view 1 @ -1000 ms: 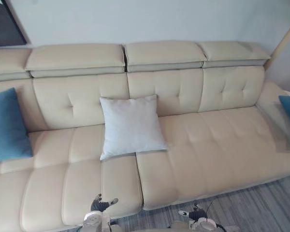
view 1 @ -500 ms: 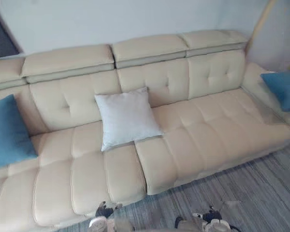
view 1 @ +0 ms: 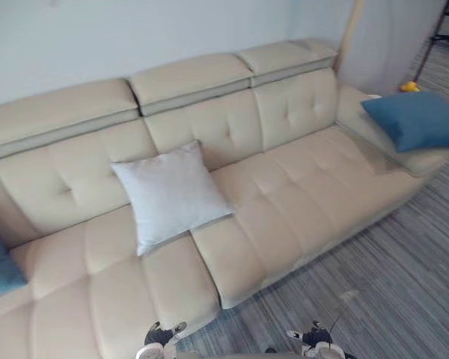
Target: Pick up cushions and gather them together orderly.
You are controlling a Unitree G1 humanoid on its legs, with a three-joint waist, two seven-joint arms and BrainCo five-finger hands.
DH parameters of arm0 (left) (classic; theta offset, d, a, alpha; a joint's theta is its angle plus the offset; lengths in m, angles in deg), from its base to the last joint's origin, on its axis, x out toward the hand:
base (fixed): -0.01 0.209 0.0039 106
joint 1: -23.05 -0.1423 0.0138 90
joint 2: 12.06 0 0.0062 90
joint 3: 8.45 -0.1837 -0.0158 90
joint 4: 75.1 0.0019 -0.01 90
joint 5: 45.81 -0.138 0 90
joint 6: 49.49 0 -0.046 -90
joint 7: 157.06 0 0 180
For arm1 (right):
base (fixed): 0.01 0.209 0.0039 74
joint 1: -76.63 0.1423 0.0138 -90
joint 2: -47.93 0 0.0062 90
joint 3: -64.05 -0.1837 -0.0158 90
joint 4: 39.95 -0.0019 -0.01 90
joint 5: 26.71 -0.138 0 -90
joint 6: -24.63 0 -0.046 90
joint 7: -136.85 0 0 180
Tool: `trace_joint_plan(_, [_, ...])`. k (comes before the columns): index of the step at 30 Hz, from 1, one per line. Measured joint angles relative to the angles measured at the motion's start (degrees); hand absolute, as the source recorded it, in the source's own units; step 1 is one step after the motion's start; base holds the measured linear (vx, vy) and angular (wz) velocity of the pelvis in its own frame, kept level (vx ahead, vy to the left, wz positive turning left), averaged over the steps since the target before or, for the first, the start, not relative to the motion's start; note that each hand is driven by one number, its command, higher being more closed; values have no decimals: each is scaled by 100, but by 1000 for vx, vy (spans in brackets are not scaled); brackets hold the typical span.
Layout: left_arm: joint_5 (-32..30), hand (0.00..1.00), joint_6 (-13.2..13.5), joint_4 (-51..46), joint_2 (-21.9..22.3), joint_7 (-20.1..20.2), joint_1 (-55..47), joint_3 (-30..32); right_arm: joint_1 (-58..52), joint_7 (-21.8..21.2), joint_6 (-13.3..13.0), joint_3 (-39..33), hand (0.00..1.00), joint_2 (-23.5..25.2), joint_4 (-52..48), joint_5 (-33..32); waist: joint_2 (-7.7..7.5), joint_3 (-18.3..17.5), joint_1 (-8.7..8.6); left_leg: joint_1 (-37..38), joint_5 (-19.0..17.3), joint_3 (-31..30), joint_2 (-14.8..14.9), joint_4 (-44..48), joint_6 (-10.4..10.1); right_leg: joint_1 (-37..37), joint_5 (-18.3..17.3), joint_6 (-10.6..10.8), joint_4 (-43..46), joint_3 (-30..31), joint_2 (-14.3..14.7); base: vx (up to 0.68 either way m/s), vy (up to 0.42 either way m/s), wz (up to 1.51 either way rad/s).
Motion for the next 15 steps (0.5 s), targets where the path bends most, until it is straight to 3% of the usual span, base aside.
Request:
trace_joint_plan(1, [2,0,-1,-2,17,1,22,11,59,-1,-1,2,0,-5,-6,-8,31,9,39,29,6,330,164,-57,5,-214,226,-64,2,-359,102,27,-62,-173])
trace_joint_plan(2, [1,0,-2,-8,16,1,37,21,127,-4,0,-11,0,-11,-16,-11,95,53,56,43,12,576,253,-105,1,-287,201,-237,5,-895,58,15,-72,-143])
trace_joint_plan(4, [7,0,-11,-22,8,0,76,-3,113,-7,12,-56,0,0,-11,-17,-5,104,16,273,13,1110,189,-204,-5,-361,-327,-695,429,-2737,-425,-4,-87,-109])
trace_joint_plan(5, [7,0,-16,-11,19,0,74,-5,109,-5,13,-65,0,-9,-11,-17,18,118,7,334,15,1185,200,-208,-12,-335,-323,-680,455,-2890,-473,20,-123,-105])
trace_joint_plan(9, [1,0,-17,96,30,33,99,-112,154,-8,-29,-224,0,-85,1,-31,167,209,-99,613,130,1198,272,-228,-209,-257,-298,-673,292,-2385,-108,54,-136,-85])
trace_joint_plan(11, [-42,0,-29,96,32,85,135,-71,179,-6,-28,-317,0,-94,4,-89,192,277,-120,434,135,1184,526,500,-218,-211,-323,-666,214,-2172,30,60,-151,-68])
trace_joint_plan(12, [-88,0,-36,90,52,106,142,20,175,3,-26,-304,0,-106,-5,-96,217,329,-111,141,162,1040,840,1568,-173,-90,-357,-714,200,-2005,151,96,-152,-82])
trace_joint_plan(13, [-96,0,-37,46,95,115,111,176,185,10,-17,-246,0,-101,-16,-95,283,409,-88,-225,447,613,1126,2693,280,57,-378,-844,206,-1755,333,104,-139,-93])
trace_joint_plan(14, [-90,0,-31,-40,99,120,111,236,183,11,-16,-186,0,-122,-15,-95,280,429,-64,-454,383,352,1160,3086,294,85,-409,-907,222,-1616,397,117,-55,-130])
trace_joint_plan(15, [-97,0,-9,-143,157,113,47,225,246,29,-7,-180,0,-150,4,-93,345,449,32,-777,126,-154,990,3464,48,133,-455,-931,243,-1224,510,100,21,-125])
